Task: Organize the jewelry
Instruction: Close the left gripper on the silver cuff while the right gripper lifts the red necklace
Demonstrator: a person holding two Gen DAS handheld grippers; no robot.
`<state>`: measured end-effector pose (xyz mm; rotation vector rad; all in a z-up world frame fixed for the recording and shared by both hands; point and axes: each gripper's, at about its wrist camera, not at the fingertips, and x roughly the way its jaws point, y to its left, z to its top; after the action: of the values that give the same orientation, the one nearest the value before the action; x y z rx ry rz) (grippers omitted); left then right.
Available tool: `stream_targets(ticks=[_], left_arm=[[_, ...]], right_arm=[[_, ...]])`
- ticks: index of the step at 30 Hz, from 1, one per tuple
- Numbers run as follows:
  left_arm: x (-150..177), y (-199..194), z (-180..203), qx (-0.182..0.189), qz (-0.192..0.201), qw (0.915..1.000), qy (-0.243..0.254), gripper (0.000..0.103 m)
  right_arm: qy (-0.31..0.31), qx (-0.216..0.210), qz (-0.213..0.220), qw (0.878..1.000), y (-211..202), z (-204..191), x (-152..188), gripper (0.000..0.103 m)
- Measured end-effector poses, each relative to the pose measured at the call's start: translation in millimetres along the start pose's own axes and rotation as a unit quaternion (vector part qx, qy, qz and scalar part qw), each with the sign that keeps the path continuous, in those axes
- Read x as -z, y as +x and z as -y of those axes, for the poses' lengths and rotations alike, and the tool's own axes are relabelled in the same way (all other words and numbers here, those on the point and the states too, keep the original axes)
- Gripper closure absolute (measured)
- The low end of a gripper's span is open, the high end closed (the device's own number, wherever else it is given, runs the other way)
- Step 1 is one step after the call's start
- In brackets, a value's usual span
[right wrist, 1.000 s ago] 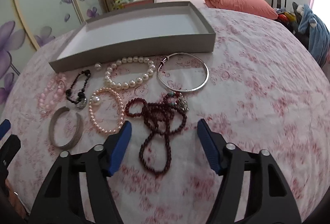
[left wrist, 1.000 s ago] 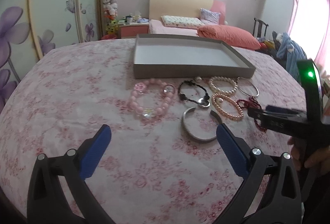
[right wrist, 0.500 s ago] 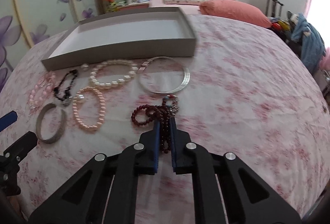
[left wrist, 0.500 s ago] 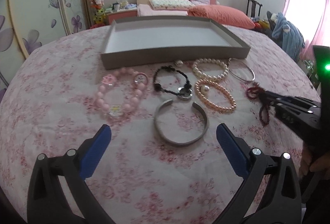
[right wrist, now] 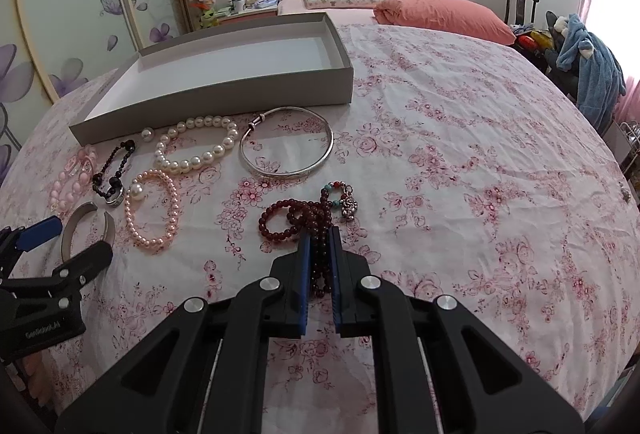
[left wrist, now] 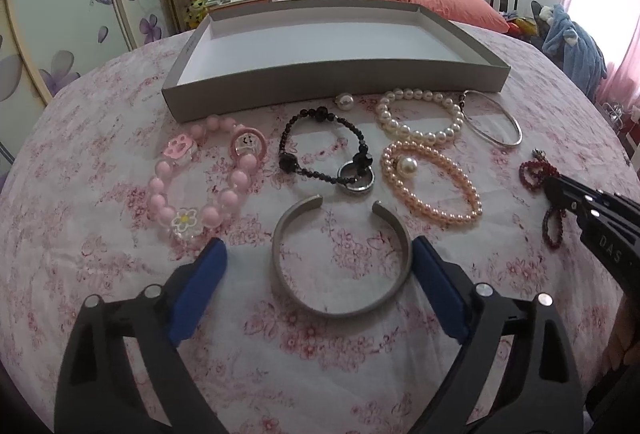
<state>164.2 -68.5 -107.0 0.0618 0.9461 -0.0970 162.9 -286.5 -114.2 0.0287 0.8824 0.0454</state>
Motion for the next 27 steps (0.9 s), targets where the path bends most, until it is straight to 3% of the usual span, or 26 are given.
stream_targets(ticks=[7, 18, 27], left_arm=[[-3.6, 0.9, 3.4, 0.001, 0.003, 1.0, 0.001, 0.014], [-3.4, -2.1, 6.5, 0.006, 0.015, 0.9999, 0.004, 0.037], [2.2, -7.3, 0.9, 0.013, 0.018, 0.9998, -0.002, 0.037]], right_arm=[[0.004, -0.003, 0.0, 1.0, 0.3, 0.1, -1.4, 0.093], [0.006, -0.005, 0.0, 1.0, 0.7, -0.1, -0.3, 0.093], [0.013, -0.011, 0.0, 1.0, 1.4, 3.3, -0.1, 0.093]])
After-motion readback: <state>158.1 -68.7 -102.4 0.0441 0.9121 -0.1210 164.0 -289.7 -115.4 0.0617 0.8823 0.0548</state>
